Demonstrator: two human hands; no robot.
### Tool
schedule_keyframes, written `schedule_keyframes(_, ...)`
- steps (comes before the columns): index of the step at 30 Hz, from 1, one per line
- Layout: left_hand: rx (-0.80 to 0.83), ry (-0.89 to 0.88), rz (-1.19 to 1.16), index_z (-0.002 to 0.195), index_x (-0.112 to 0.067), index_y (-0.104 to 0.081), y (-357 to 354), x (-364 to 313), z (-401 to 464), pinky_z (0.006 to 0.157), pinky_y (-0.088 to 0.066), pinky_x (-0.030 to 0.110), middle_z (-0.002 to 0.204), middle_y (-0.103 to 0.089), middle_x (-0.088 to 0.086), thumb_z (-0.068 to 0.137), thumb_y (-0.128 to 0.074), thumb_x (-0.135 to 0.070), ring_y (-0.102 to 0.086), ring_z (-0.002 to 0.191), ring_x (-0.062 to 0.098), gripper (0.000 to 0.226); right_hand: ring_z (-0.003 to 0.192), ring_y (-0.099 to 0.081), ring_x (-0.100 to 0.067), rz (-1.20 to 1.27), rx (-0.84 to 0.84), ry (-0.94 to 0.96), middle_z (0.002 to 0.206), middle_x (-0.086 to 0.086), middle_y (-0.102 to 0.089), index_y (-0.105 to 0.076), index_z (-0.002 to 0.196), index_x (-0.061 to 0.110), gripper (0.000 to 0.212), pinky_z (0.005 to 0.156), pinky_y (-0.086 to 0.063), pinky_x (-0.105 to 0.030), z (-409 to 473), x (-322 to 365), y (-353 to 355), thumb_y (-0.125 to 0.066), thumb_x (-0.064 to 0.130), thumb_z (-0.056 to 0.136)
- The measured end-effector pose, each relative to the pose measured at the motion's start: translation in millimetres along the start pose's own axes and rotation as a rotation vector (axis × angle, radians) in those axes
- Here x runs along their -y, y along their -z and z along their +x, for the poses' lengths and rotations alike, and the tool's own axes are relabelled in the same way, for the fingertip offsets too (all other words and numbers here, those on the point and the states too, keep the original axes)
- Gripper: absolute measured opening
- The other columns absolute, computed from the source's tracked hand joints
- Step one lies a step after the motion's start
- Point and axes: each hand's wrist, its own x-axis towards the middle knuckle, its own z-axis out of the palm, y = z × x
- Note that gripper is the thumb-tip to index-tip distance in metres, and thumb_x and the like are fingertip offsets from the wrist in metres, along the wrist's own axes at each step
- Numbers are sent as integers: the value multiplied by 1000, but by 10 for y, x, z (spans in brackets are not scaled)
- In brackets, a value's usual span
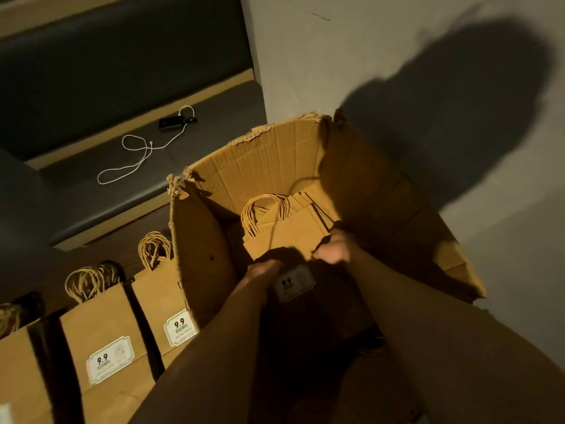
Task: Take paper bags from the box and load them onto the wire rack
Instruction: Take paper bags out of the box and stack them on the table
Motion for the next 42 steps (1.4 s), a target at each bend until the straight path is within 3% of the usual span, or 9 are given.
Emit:
schedule_keyframes(4, -5, -3, -3, 135, -7, -48, 12, 1, -6, 56, -48, 32, 116, -64, 15, 90, -65, -32, -65, 96, 27, 54, 145, -22, -32, -40, 31, 6, 158, -17, -18, -10, 154, 10, 85, 118, -24, -45, 1, 12, -48, -65, 21, 91)
schedule_keyframes(8, 0, 6, 2, 137, -8, -44, 17, 26, 27, 62, -51, 33, 118, -62, 14, 85, -66, -35, -64, 99, 28, 63, 142, -27, -34, -126, -117, 41, 154, -14, -28, -24, 151, 16, 83, 115, -25, -53, -8, -49, -98, -70, 23, 82)
schedule_keyframes(16, 1, -3, 7, 137, -6, -44, -5, -36, -58, 55, -47, 31, 113, -64, 14, 90, -64, -29, -65, 91, 25, 57, 132, -44, -29, -113, -154, 188, 144, -11, -44, -37, 144, 14, 61, 107, -41, -41, -144, 63, -120, -63, 16, 89)
schedule_keyframes(24, 26, -105, -15, 98, -8, -64, -25, -53, -129, 94, -53, 41, 124, -63, 21, 95, -55, -22, -64, 104, 32, 17, 137, -39, -28, -43, -63, 248, 149, -11, -40, -35, 148, 12, 67, 107, -36, -39, -349, 157, -76, -66, 9, 89)
schedule_keyframes(30, -14, -57, -114, 133, -6, -52, 15, -226, -330, 102, -47, 45, 129, -57, 14, 80, -56, -66, -57, 115, 37, 80, 108, -58, -31, 134, 28, 289, 119, -15, -60, -56, 128, 4, 51, 92, -49, -42, -486, 284, 62, -68, 1, 78)
schedule_keyframes(34, 70, -336, -184, 124, -18, -60, 167, -363, -657, 96, -51, 48, 118, -67, 8, 62, -46, -89, -63, 107, 36, 96, 81, -65, -27, 373, 50, 350, 97, -15, -68, -65, 110, 7, 31, 75, -56, -40, -779, 549, 173, -61, 3, 80)
schedule_keyframes(37, 392, -491, -399, 99, -16, -63, 374, -508, -1095, 76, -58, 33, 77, -75, -4, 98, -43, -57, -67, 88, 25, 45, 95, -67, -30, 498, 301, 374, 105, -17, -69, -69, 111, 10, 39, 89, -53, -46, -1056, 678, 300, -60, 40, 88)
schedule_keyframes(39, 514, -558, -521, 89, -15, -62, 606, -570, -1332, 55, -57, 25, 64, -72, -1, 105, -38, -36, -68, 71, 19, 36, 109, -63, -31, 682, 467, 380, 116, -14, -67, -66, 123, 13, 57, 96, -50, -50, -1210, 776, 340, -56, 56, 87)
schedule_keyframes(42, 497, -636, -570, 96, -7, -65, 1029, -546, -1513, 55, -55, 23, 79, -70, 5, 103, -43, -17, -65, 79, 22, 25, 105, -62, -23, 438, 262, 534, 111, -7, -66, -65, 124, 19, 39, 83, -57, -33, -1511, 1007, 219, -60, 42, 93)
